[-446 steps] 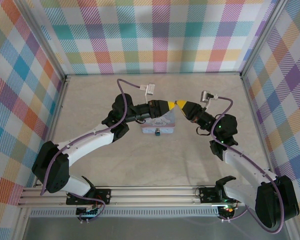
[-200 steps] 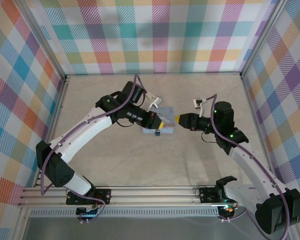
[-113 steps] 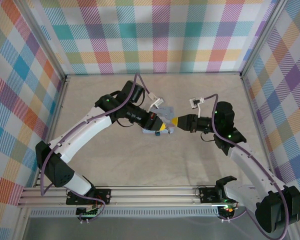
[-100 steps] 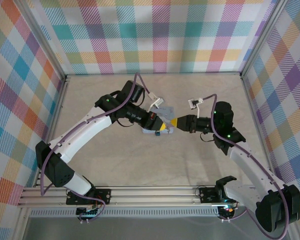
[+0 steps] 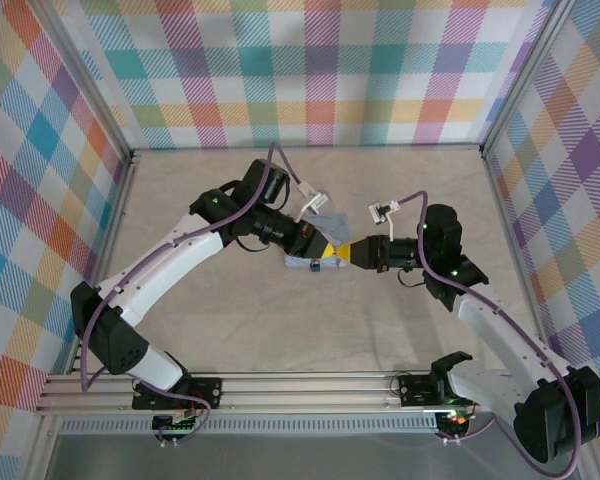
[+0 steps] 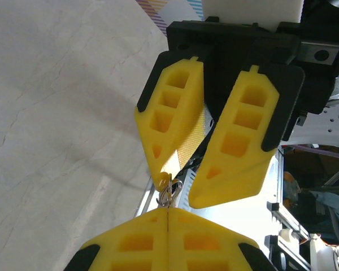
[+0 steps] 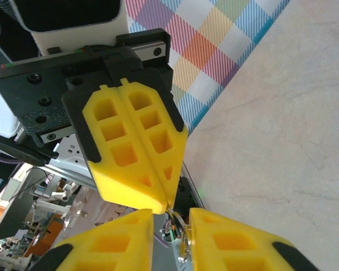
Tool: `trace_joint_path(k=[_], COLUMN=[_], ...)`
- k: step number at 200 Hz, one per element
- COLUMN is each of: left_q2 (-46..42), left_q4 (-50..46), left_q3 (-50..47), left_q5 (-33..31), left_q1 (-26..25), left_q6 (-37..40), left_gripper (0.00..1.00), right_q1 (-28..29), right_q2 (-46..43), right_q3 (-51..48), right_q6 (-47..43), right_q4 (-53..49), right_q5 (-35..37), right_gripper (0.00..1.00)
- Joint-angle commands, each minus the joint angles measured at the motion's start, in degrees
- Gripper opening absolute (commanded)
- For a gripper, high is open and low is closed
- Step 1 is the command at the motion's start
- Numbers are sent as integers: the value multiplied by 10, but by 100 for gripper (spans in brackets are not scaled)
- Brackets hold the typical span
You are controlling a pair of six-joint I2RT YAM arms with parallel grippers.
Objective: Unlock a padlock with a key
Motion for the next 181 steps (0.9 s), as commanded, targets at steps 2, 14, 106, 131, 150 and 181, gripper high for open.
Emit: trace_joint_path(k=[2,14,106,131,150,181], left_q2=[-13,-12,-13,-12,-12,-19], left_q4=[14,15,24,32,34,35], left_q3=[-3,-3,-2,0,1,-6], left_q5=[6,6,4,6,3,-1], left_q1=[3,3,4,4,4,4], left_q6=[1,1,10,6,3,1], left_gripper=[0,0,0,0,0,0], right_q1=[7,8,21,27,27,27], right_q2=[-9,-10,-23,-26,-28,-29], right_q3=[2,3,0,3,4,3], right_q6=[-22,-25,-42,-51,-55,-48], right_q4=[-2,-5,4,-12,-16,-10], right_q5=[-27,-27,-58,-51,-45,-35], right_gripper=[19,16,0,0,0,0])
